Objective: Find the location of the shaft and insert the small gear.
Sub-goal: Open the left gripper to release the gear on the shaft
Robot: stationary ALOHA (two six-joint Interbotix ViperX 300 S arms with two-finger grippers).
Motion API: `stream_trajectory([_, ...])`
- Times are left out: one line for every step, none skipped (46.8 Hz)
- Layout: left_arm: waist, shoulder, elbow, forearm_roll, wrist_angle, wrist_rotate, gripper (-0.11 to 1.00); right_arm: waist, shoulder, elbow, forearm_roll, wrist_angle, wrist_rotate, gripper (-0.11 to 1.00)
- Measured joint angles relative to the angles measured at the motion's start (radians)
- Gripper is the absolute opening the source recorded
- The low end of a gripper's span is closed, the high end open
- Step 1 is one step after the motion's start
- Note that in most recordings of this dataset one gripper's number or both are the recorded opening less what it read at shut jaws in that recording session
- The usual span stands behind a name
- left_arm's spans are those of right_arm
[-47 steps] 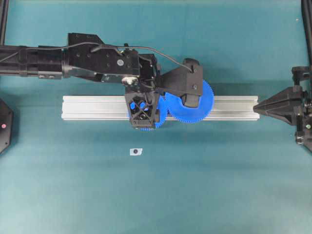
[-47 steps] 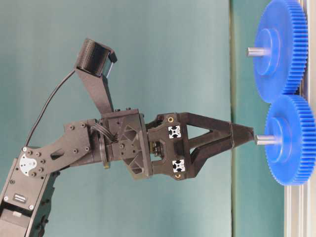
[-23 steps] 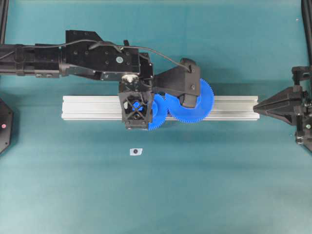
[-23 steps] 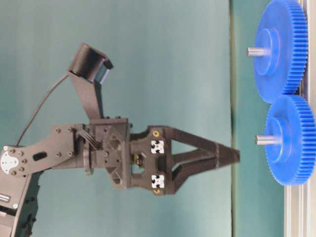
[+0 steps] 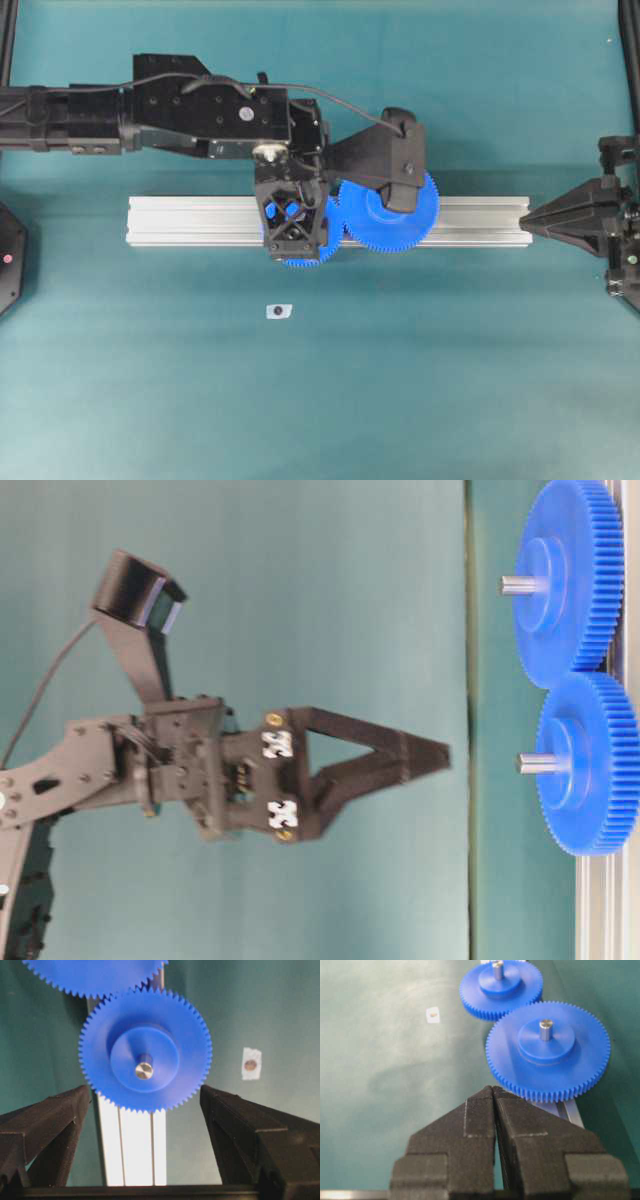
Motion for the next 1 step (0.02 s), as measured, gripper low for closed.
stream_trajectory([0.000,0.000,-0.002,-0.002,0.000,0.000,0.85,-0.002,0.000,0.000,0.000,0.000,0.000,0.04])
